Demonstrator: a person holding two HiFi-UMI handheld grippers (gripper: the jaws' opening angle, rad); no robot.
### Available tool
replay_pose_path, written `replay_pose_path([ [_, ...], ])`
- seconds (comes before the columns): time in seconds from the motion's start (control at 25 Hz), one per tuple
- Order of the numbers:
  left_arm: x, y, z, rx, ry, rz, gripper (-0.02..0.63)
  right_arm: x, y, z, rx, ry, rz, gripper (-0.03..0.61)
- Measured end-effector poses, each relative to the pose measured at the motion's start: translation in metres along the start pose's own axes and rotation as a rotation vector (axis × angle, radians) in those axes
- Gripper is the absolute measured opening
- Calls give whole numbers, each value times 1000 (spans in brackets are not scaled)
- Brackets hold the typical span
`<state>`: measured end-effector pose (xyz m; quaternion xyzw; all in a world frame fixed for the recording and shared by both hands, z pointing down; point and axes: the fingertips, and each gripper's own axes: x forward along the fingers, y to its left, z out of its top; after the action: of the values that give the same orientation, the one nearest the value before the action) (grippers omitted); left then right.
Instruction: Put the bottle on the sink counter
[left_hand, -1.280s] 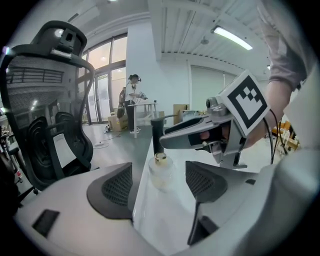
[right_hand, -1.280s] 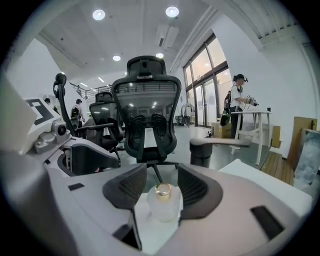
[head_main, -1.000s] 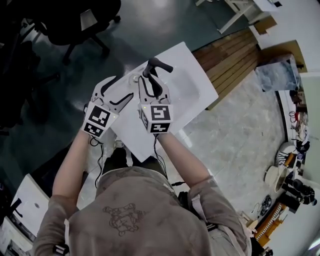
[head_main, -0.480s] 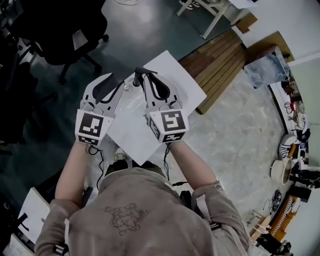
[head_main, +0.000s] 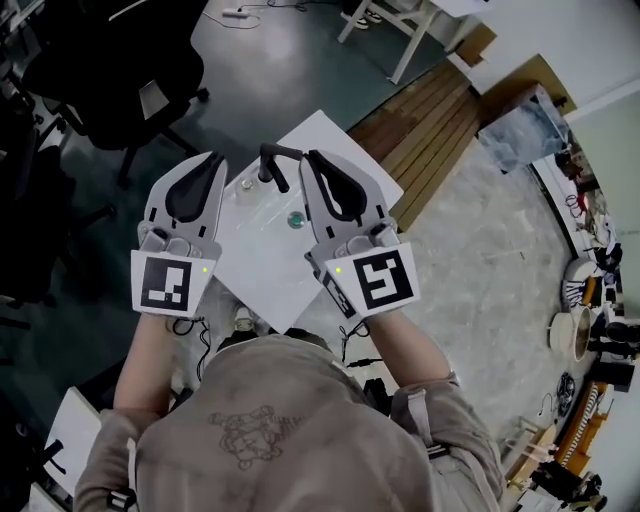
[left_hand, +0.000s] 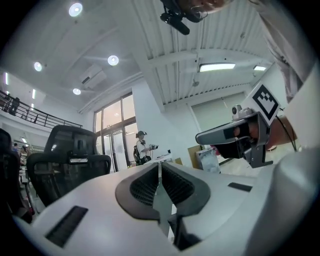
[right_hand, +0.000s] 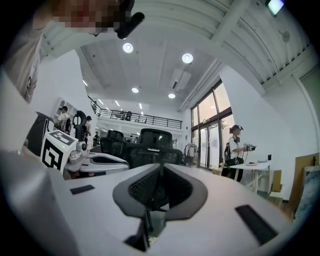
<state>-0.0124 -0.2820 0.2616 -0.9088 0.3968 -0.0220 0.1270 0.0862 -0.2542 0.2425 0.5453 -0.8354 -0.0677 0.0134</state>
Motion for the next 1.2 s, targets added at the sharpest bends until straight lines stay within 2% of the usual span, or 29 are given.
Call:
replay_pose_path([
  [0.16, -14, -2, 13, 30, -24, 28, 32, -19, 9, 18, -19, -23, 21, 40],
  [0.4, -35, -10, 13, 35, -6, 33, 32, -48, 16, 22, -12, -26, 48, 40],
  [0.72, -52, -28, -2, 39, 30, 30, 31, -75, 22, 7, 51, 8, 67, 40],
  [0.92, -59, -38, -21, 13, 83, 31, 31, -85, 32, -12, 38, 47, 72, 37],
  [1.2, -67, -43, -29, 12, 113, 38, 31, -87, 37, -24, 61, 54, 76, 37],
])
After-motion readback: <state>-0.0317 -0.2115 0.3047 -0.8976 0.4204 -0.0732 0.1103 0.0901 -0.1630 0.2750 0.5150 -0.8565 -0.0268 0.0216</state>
